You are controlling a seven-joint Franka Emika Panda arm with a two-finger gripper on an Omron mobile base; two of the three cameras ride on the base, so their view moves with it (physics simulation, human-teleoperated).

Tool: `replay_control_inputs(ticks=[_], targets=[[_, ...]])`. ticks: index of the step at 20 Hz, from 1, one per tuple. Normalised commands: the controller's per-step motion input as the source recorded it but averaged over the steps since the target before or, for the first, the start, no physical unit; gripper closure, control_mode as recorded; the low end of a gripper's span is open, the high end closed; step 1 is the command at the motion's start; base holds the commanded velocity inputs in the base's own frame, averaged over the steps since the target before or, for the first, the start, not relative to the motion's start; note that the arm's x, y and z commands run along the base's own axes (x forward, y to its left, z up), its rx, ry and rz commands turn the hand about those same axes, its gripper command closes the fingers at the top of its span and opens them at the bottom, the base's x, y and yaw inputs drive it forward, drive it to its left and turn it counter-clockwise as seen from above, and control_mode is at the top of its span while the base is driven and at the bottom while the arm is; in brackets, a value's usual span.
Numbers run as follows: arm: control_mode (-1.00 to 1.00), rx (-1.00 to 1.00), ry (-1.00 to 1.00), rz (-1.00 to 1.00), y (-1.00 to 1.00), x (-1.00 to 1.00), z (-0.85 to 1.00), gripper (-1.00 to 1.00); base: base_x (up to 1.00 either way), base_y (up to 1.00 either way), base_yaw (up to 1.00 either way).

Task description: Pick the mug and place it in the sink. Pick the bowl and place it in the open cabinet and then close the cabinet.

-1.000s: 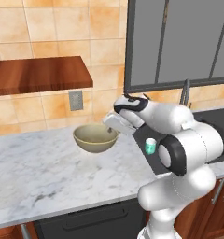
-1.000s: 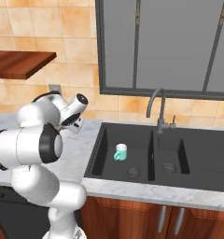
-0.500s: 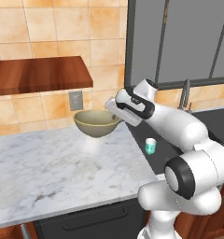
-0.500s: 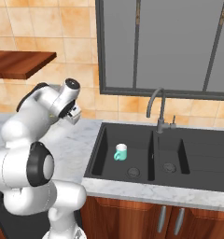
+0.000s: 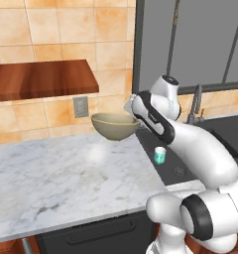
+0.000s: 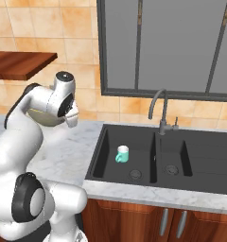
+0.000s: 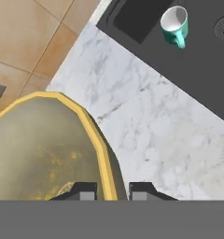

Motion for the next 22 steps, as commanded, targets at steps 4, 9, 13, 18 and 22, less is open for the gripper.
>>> replay_control_inputs(ticks=[4, 9, 13, 18, 22], targets=[[-1.0, -0.03, 0.02, -0.27, -0.07, -0.39, 0.35, 1.0, 0.0, 0.0, 0.0], [-1.0, -0.03, 0.07, -0.22, -0.02, -0.55, 0.18, 1.0, 0.0, 0.0, 0.0], [-1.0, 0.0, -0.01, -0.11, -0.01, -0.63, 0.02, 1.0, 0.0, 0.0, 0.0], [-1.0, 0.0, -0.01, -0.07, -0.05, -0.56, 0.25, 1.0, 0.0, 0.0, 0.0], [-1.0, 0.0, -0.06, -0.06, -0.03, -0.4, 0.14, 1.0, 0.0, 0.0, 0.0]])
